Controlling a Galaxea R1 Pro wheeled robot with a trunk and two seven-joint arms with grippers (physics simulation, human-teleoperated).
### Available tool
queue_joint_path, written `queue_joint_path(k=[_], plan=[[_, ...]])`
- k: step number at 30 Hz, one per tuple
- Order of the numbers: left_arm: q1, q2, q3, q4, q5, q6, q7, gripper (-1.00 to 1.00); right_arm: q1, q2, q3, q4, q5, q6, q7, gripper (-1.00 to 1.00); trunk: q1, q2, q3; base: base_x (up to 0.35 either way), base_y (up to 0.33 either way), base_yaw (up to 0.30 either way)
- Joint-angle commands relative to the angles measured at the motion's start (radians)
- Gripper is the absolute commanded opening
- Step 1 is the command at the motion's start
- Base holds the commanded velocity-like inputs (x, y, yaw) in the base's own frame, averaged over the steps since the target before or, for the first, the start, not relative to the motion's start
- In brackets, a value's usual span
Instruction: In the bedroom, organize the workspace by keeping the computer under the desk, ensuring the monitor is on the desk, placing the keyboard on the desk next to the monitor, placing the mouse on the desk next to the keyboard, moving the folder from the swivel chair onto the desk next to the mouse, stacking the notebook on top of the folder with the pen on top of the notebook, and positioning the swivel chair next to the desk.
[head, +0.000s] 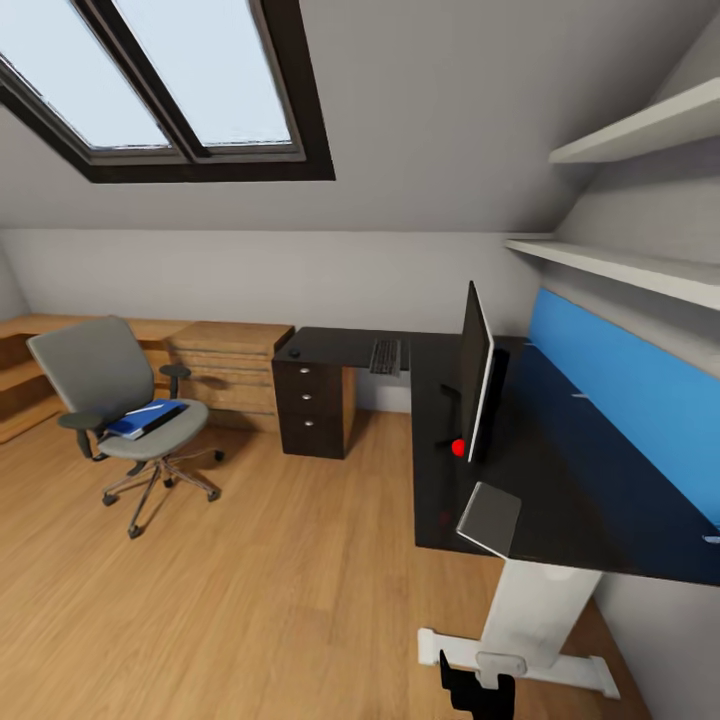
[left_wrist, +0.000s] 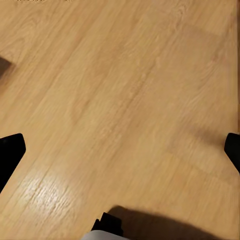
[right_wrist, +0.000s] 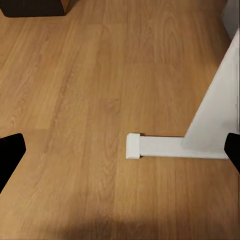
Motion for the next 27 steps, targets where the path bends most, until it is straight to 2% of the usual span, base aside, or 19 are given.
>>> queue_joint_path(k=[1,14,18,27], plan=[[0.0,-0.001,0.006,0.0,-0.002,-0.003,-0.001,1.0,-0.001,0.0,0.005,0.002,-0.008,-0.006,-0.001,1.0,0.0,-0.001,-0.001,0.0,0.0,-0.194],[0.0,-0.001,0.005,-0.001,-0.002,-0.005,-0.002,1.0,-0.001,0.002,0.005,0.002,-0.009,-0.015,-0.001,1.0,0.0,-0.001,-0.001,0.0,0.0,-0.228],[0.0,-0.001,0.005,0.0,-0.002,-0.005,-0.002,1.0,-0.001,0.001,0.005,0.002,-0.008,-0.015,-0.001,1.0,0.0,-0.001,-0.001,0.0,-0.011,-0.071],[0.0,-0.001,0.005,0.0,-0.002,-0.006,-0.002,1.0,-0.001,-0.003,0.005,0.002,-0.005,-0.016,0.0,1.0,0.0,-0.001,-0.001,0.0,-0.15,-0.005]])
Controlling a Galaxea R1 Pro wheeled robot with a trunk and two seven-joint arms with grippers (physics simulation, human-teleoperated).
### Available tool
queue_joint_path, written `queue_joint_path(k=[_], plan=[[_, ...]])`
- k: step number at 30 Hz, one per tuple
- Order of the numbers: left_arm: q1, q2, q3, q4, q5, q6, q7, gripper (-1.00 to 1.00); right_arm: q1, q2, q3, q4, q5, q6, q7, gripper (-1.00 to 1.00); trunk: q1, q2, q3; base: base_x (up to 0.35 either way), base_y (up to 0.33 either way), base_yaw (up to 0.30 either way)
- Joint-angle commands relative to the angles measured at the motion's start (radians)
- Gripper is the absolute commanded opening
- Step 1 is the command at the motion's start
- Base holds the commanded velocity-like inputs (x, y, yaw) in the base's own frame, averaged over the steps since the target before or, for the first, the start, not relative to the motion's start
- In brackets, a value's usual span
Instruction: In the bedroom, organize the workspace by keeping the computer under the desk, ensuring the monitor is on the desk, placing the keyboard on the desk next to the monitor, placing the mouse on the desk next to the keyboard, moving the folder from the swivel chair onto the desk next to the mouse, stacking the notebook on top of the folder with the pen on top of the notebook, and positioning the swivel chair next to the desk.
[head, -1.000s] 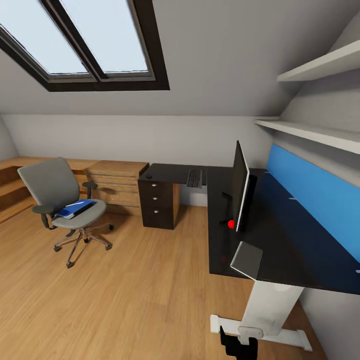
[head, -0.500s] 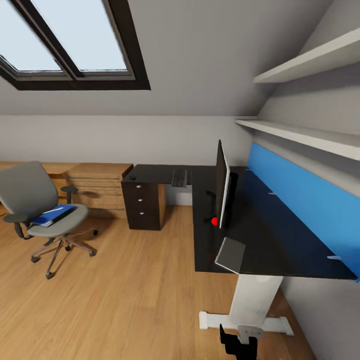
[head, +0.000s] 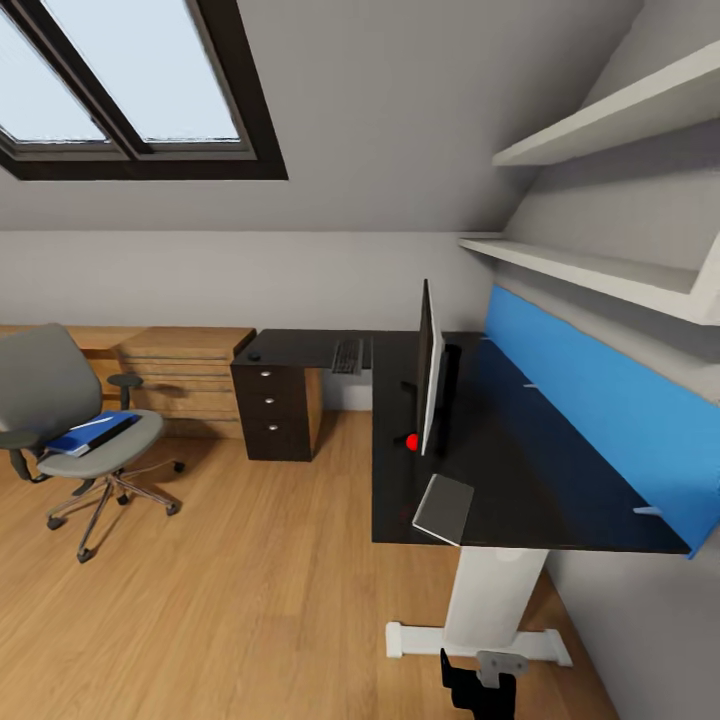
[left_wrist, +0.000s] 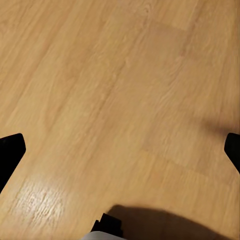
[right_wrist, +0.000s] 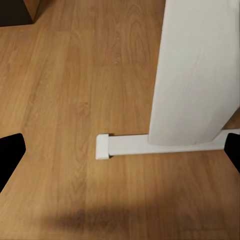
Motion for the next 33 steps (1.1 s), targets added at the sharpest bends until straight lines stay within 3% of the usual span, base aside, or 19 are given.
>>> queue_joint_path(k=[1,22,27,33], plan=[[-0.001,-0.001,0.006,0.0,-0.003,-0.003,-0.001,1.0,-0.001,0.0,0.005,0.002,-0.007,-0.004,0.0,1.0,0.0,-0.001,-0.001,0.0,-0.032,0.0],[-0.001,-0.001,0.007,0.001,-0.003,-0.037,-0.001,1.0,-0.001,-0.011,0.001,-0.002,-0.009,0.013,0.001,1.0,0.0,-0.001,-0.001,0.0,-0.003,0.0],[-0.001,-0.002,0.004,0.001,-0.004,-0.037,-0.001,1.0,-0.001,-0.035,-0.001,-0.012,-0.013,0.072,0.001,1.0,0.0,-0.001,-0.001,0.0,0.0,0.0],[-0.001,-0.001,0.003,0.0,-0.004,-0.037,-0.001,1.0,-0.001,-0.064,-0.011,-0.09,-0.014,0.186,0.0,1.0,-0.023,0.041,0.018,0.0,0.0,0.0]])
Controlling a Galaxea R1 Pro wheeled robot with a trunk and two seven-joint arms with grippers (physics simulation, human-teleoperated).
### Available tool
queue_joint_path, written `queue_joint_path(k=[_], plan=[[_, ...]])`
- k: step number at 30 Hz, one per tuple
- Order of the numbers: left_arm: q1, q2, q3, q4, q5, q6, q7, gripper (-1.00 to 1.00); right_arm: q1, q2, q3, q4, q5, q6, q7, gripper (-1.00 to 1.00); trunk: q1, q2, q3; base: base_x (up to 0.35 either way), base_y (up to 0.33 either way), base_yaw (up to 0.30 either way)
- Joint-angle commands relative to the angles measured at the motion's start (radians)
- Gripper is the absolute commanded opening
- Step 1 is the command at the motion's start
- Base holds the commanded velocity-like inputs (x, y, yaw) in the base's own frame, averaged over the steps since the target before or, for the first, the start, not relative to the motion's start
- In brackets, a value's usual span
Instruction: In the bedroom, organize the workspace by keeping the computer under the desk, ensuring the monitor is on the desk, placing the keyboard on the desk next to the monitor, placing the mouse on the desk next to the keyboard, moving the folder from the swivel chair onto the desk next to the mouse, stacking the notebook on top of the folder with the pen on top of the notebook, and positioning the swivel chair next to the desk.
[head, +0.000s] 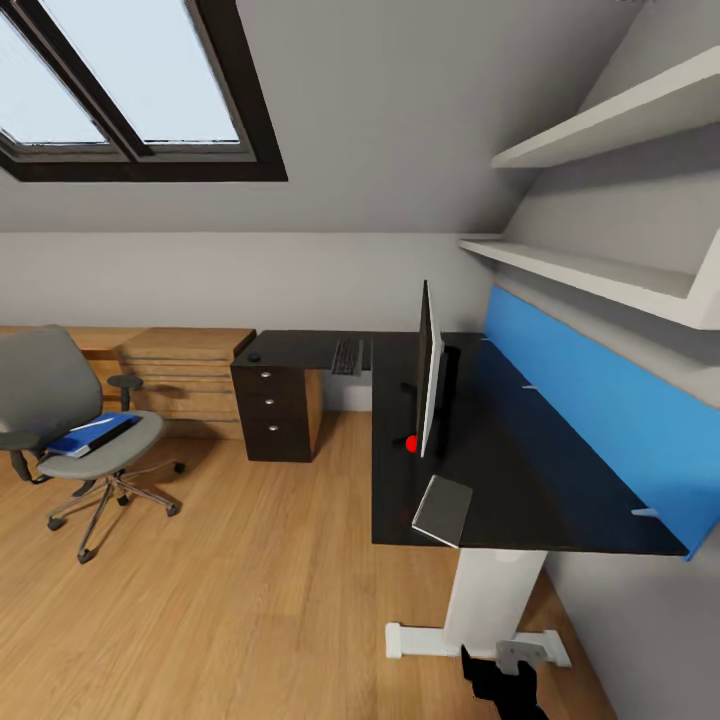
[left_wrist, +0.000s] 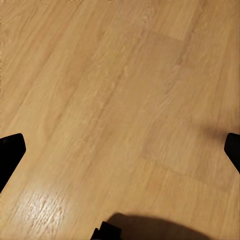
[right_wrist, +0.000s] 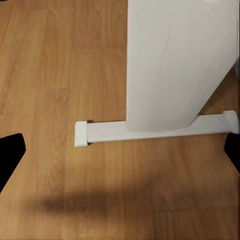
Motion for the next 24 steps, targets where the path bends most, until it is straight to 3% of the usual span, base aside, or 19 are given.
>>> queue_joint_path(k=[1,15,24], plan=[[-0.001,0.0,0.006,0.0,-0.003,-0.003,-0.001,1.0,-0.001,-0.004,-0.001,-0.021,-0.008,0.017,0.0,1.0,-0.004,0.007,0.002,0.0,0.0,0.0],[-0.001,0.001,0.006,0.0,-0.003,-0.001,-0.001,1.0,-0.001,-0.07,-0.129,-0.389,-0.005,0.487,-0.001,1.0,-0.058,0.105,0.046,0.0,0.0,0.0],[-0.001,0.001,0.006,0.0,-0.003,0.0,0.0,1.0,-0.001,-0.106,-0.17,-0.606,-0.004,0.717,-0.001,1.0,-0.092,0.168,0.074,0.0,0.0,0.0]])
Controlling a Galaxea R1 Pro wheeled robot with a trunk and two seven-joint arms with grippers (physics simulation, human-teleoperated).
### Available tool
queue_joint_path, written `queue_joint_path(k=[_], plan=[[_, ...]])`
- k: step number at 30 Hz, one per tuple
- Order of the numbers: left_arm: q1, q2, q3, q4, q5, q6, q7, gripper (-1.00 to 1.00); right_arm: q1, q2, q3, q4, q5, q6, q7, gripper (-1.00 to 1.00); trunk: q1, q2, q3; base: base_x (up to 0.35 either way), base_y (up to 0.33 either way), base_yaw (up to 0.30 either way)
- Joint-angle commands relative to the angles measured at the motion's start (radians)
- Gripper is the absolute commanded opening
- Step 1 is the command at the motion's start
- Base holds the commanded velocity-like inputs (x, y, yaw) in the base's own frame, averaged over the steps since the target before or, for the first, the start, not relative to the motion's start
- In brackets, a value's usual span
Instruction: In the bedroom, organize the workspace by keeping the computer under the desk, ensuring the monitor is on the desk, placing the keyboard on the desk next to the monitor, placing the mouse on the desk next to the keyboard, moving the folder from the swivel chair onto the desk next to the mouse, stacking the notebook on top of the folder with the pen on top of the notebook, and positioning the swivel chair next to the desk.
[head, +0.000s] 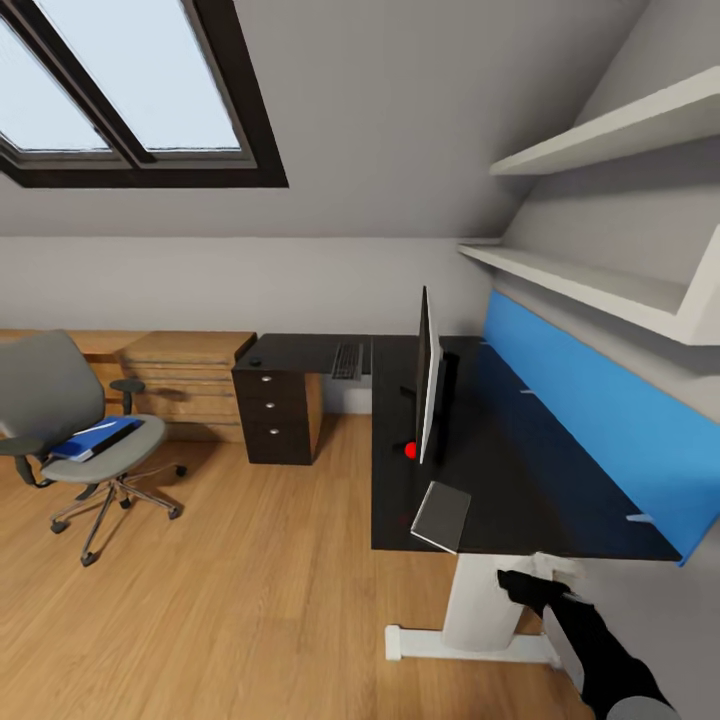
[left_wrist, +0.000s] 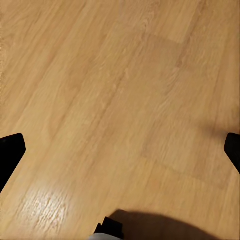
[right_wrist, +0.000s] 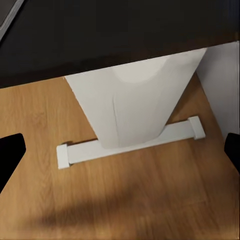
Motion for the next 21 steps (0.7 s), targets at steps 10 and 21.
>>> queue_joint_path(k=[10,21], plan=[[-0.001,0.0,0.008,0.0,-0.002,0.002,0.0,1.0,0.0,-0.02,-0.016,-0.148,-0.011,0.119,-0.002,1.0,-0.038,0.069,0.03,0.0,0.0,0.0],[-0.001,0.0,0.008,0.001,-0.002,0.005,0.0,1.0,0.002,-0.021,-0.02,-0.284,-0.012,0.201,-0.002,1.0,-0.08,0.146,0.065,0.0,0.0,0.0]])
